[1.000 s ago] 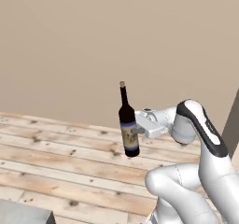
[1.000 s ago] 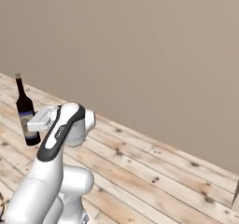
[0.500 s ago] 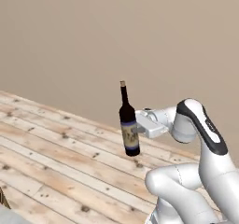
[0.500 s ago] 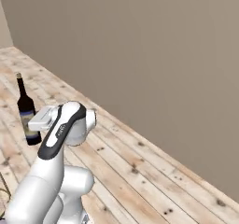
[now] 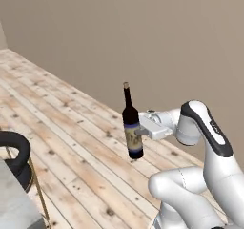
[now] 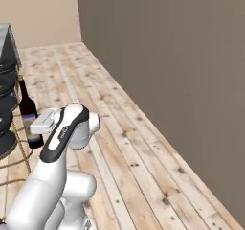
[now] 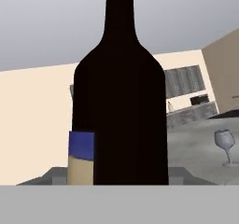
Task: There is a wine glass and glass cup on the dining counter. Place the wine bottle next to the wine glass and the juice bottle next to the glass cup.
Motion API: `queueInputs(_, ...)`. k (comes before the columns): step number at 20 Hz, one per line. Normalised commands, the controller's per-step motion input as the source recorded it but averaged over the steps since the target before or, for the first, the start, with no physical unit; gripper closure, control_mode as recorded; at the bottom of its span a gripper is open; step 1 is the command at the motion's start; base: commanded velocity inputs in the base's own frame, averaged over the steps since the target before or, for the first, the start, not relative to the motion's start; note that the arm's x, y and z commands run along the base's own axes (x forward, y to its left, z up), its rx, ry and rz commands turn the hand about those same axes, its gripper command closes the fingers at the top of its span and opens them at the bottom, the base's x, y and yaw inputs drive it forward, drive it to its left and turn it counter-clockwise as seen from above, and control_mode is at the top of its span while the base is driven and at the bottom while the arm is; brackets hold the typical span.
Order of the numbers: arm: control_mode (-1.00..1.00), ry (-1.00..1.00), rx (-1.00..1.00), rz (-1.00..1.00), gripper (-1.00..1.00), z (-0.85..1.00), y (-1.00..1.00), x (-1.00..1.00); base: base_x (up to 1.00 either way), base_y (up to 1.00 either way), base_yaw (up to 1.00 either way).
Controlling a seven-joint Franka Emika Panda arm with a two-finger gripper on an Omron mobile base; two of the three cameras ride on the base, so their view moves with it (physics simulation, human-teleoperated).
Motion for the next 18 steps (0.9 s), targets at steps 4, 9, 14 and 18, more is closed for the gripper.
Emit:
queueInputs(4, 1.0, 0.0, 0.0, 0.0, 1.0, 0.0, 0.0, 0.0, 0.63, -0.16, 0.47)
queueInputs(9, 1.0, 0.0, 0.0, 0.0, 1.0, 0.0, 0.0, 0.0, 0.61, -0.17, 0.48)
queueInputs(14, 1.0, 0.0, 0.0, 0.0, 1.0, 0.0, 0.0, 0.0, 0.61, -0.17, 0.49)
queueInputs(18, 1.0, 0.0, 0.0, 0.0, 1.0, 0.0, 0.0, 0.0, 0.62, -0.18, 0.47)
